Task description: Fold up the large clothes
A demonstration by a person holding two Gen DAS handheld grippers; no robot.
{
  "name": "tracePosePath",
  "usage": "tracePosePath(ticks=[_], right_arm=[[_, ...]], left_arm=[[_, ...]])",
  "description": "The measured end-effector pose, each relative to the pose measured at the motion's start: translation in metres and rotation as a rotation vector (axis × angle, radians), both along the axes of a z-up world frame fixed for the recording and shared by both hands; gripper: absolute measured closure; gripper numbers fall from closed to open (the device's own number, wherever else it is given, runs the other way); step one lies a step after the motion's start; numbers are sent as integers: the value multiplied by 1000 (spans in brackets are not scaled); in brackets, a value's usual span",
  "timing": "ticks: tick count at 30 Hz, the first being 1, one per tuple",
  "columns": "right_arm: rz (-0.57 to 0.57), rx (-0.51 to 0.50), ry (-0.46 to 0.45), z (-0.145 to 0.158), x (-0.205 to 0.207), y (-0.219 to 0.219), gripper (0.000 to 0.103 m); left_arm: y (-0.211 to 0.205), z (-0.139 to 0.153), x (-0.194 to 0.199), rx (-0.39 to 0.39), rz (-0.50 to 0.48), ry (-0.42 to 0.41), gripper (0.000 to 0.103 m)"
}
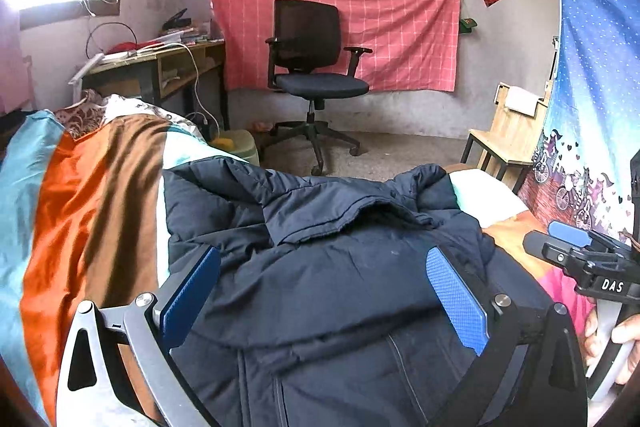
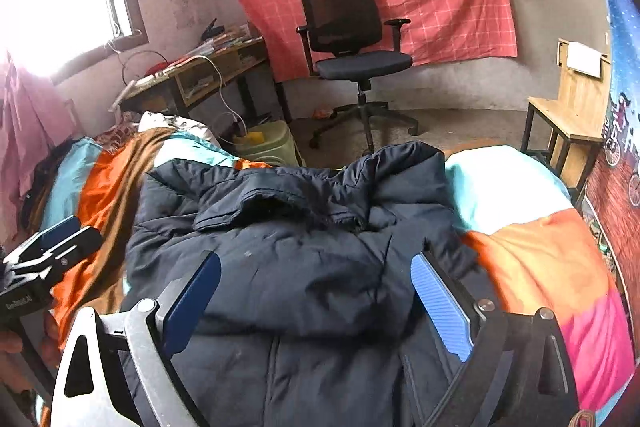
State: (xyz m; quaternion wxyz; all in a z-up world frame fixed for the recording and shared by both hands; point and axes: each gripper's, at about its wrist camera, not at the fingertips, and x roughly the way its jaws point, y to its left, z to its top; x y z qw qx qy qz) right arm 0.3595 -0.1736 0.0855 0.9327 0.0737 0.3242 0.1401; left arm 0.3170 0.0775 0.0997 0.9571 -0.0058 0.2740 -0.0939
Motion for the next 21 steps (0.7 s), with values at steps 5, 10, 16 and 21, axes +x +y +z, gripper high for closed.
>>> tracePosePath(ticks=[5, 10, 16, 21], right_arm=[[30, -21, -39, 6, -35, 2, 4], [95, -37, -52, 4, -62, 2, 2], [164, -62, -30, -1, -92, -4, 1], [223, -97, 20, -8, -116, -17, 1]], left_arm=[[-4, 3, -33, 25, 19, -24, 2], [-10, -1, -65, 57, 49, -19, 2], [-20, -13, -106, 104, 89, 12, 2], [-34, -23, -144, 118, 102, 34, 2]])
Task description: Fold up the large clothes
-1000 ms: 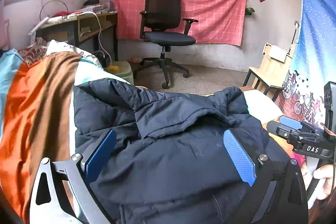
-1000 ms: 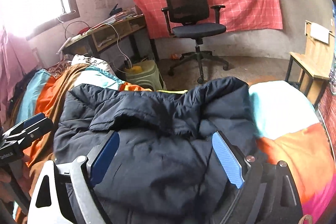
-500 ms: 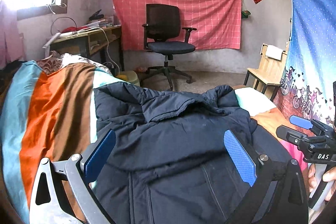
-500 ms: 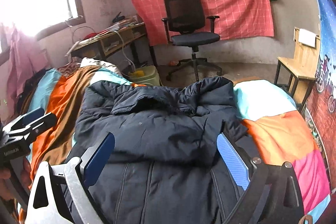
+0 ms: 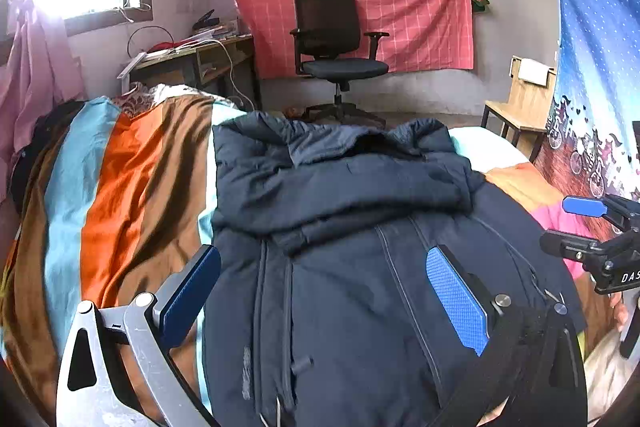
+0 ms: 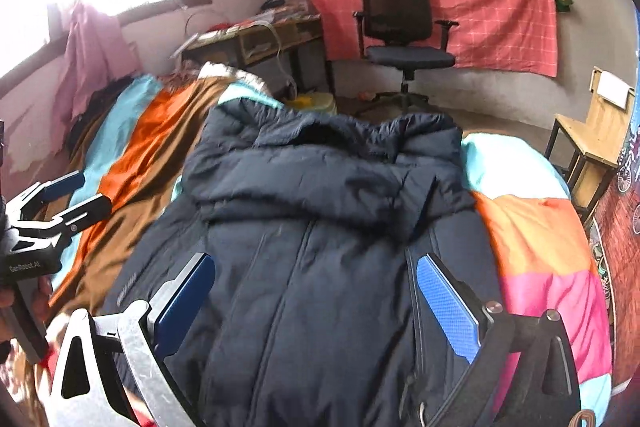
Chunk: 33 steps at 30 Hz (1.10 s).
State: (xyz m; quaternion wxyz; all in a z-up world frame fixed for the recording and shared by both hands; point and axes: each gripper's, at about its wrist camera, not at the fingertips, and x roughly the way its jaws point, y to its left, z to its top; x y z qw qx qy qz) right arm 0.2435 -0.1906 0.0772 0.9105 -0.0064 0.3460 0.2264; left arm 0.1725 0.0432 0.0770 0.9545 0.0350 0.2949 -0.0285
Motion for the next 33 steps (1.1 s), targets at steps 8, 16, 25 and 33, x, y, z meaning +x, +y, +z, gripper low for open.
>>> tracePosePath(ticks=[8, 16, 25, 33], right_arm=[[108, -115, 92, -17, -48, -16, 1], [149, -166, 181, -39, -81, -34, 1], [254, -405, 301, -82, -97, -31, 1], [291, -482, 372, -108, -97, -38, 1]], left_arm=[[-16, -23, -40, 34, -28, 41, 2], [-22, -58, -73, 37, -128, 110, 2], [-20, -111, -94, 128, -223, 262, 2], [-13, -153, -100, 231, -210, 376, 2]])
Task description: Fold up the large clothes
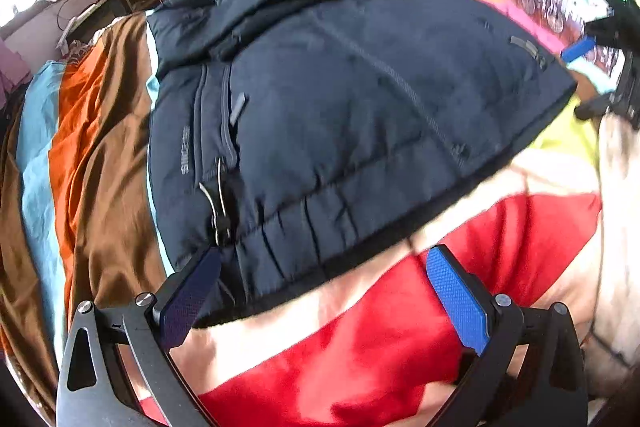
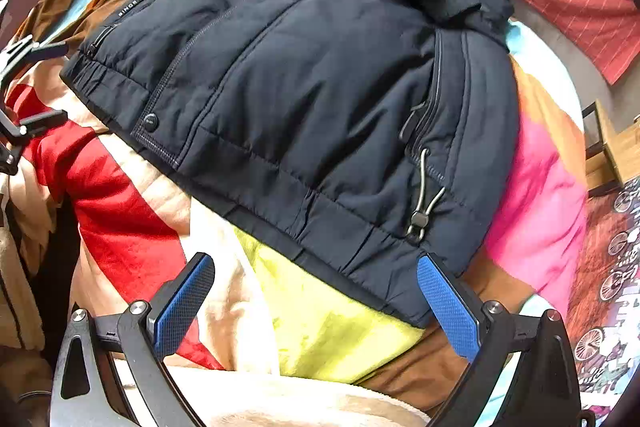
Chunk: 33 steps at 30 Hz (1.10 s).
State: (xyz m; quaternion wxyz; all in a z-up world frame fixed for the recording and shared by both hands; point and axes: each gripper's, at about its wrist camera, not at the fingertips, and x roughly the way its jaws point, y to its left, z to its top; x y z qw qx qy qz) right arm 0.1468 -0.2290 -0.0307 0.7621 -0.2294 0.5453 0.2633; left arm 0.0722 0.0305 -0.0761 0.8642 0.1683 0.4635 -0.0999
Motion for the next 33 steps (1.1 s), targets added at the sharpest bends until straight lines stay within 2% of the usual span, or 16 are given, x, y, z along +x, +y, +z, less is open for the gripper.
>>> tracePosePath(ticks=[4, 8, 12, 17, 25, 33], right_arm=[[5, -11, 50, -8, 4, 1, 1], [34, -76, 77, -19, 12, 5, 1], [135, -204, 6, -26, 13, 11, 1], [320, -300, 3, -42, -3, 16, 1], [406, -447, -80, -70, -14, 30, 1], [498, -560, -240, -88, -35, 46, 3]], left_arm=[[0, -20, 3, 102, 13, 26, 2], [2, -31, 10, 141, 35, 32, 2], [2, -39, 13, 179, 50, 9, 2], [-3, -44, 12, 234, 75, -52, 2], [-8, -47, 9, 282, 92, -123, 2], [-16, -47, 5, 351, 93, -231, 2]])
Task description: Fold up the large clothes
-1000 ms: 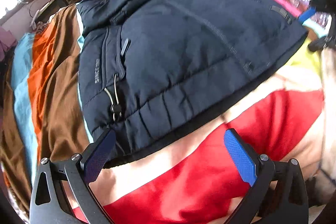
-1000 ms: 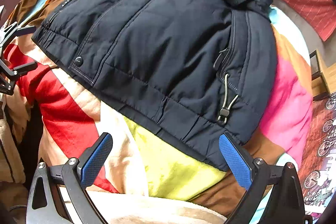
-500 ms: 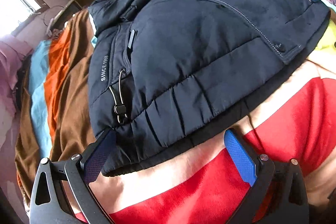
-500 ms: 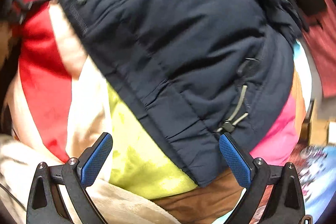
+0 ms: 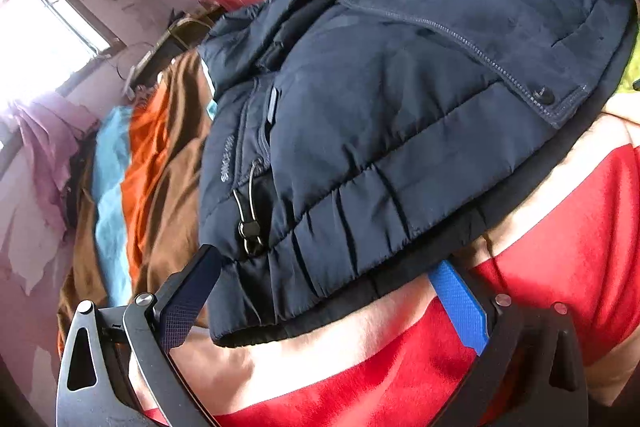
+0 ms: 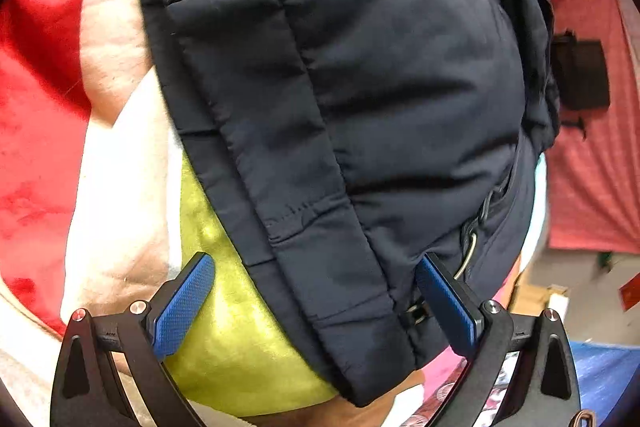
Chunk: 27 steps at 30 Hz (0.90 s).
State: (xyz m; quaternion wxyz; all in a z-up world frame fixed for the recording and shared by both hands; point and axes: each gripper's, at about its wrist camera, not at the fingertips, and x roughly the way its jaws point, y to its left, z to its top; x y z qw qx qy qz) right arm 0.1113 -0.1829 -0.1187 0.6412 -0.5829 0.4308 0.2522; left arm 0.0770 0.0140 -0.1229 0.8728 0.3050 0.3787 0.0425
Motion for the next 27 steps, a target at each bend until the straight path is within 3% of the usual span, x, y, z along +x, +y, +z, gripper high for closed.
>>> tracePosePath(ticks=[3, 6, 7, 8, 14, 20, 22, 27], right_arm=[[66, -23, -71, -3, -15, 2, 3], [140, -51, -143, -7, -33, -3, 5], [154, -58, -157, -11, -38, 4, 5], [171, -65, -175, -12, -43, 5, 5], [209, -75, -228, -18, -62, 1, 5], [211, -71, -239, -24, -65, -1, 6], [207, -65, -248, -21, -63, 2, 14], [155, -34, -277, -12, -48, -3, 65]], left_arm=[[1, 7, -3, -12, -22, -37, 12], [-2, 15, -6, -35, -65, -44, 50], [-5, 16, -6, -31, -83, -38, 69], [-9, 18, -5, -30, -100, -27, 77], [-8, 41, 4, -106, -91, -47, 89], [-12, 68, 7, -152, -86, -74, 92], [-15, 76, 6, -160, -84, -83, 93], [-17, 91, 7, -172, -86, -99, 94]])
